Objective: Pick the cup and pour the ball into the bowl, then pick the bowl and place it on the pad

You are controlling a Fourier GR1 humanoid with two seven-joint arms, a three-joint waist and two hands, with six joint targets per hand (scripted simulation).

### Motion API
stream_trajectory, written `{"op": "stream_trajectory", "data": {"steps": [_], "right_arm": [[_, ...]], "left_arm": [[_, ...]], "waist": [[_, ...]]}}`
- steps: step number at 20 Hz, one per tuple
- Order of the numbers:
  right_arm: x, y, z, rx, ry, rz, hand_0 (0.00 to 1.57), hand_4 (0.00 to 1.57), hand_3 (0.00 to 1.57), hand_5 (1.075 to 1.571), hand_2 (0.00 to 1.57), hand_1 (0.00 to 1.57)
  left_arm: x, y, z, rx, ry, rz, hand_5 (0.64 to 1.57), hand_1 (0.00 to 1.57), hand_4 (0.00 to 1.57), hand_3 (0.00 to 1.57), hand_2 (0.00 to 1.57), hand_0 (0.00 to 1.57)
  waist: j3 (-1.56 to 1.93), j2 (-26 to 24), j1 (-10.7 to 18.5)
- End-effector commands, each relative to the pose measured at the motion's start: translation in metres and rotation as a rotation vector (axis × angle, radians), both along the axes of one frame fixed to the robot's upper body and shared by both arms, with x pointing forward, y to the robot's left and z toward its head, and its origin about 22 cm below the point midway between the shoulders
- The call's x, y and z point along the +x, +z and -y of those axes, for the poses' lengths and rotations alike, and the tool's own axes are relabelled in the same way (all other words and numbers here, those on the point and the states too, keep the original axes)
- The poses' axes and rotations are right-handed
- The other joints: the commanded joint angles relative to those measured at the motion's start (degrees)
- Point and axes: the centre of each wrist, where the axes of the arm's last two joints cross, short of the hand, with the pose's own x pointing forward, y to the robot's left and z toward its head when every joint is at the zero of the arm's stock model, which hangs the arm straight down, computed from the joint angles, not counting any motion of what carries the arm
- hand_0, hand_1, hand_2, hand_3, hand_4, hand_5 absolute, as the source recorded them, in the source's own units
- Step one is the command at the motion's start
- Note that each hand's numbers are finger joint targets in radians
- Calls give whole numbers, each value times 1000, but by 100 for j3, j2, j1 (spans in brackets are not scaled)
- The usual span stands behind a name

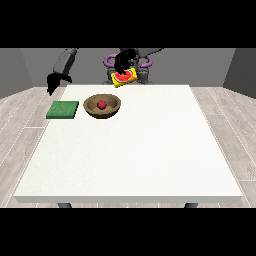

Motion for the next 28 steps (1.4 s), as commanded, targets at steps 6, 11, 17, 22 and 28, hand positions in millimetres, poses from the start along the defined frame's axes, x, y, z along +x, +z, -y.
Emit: {"op": "stream_trajectory", "data": {"steps": [6, 11, 17, 22, 28], "right_arm": [[16, 9, -11, 14, 58, 35, 0, 429, 385, 1526, 259, 0], [8, 1, -5, 72, 23, -71, 0, 729, 246, 1554, 297, 0], [-20, 4, 31, 59, -70, -43, 0, 705, 289, 1566, 362, 0], [-7, 20, 36, 49, -136, 50, 0, 721, 327, 1563, 360, 0], [5, 49, 54, 84, -212, 172, 0, 692, 237, 1546, 390, 0]], "left_arm": [[7, 13, -2, 157, -18, 27, 1539, 1478, 1127, 1571, 1571, 1478], [3, 39, -6, 19, -77, 19, 1560, 763, 1061, 1571, 1571, 763], [18, 21, -100, -367, 16, 0, 1507, 795, 818, 1571, 1571, 795], [0, -35, -138, -738, 1, -210, 1571, 1394, 1301, 955, 1210, 1394], [-10, -56, -181, -1056, -152, -138, 1567, 1284, 1422, 755, 1104, 1284]], "waist": [[-3, 2, -168], [-3, -30, 395], [-16, 297, 1006], [-56, 1089, 1480], [-45, 1945, 1947]]}}
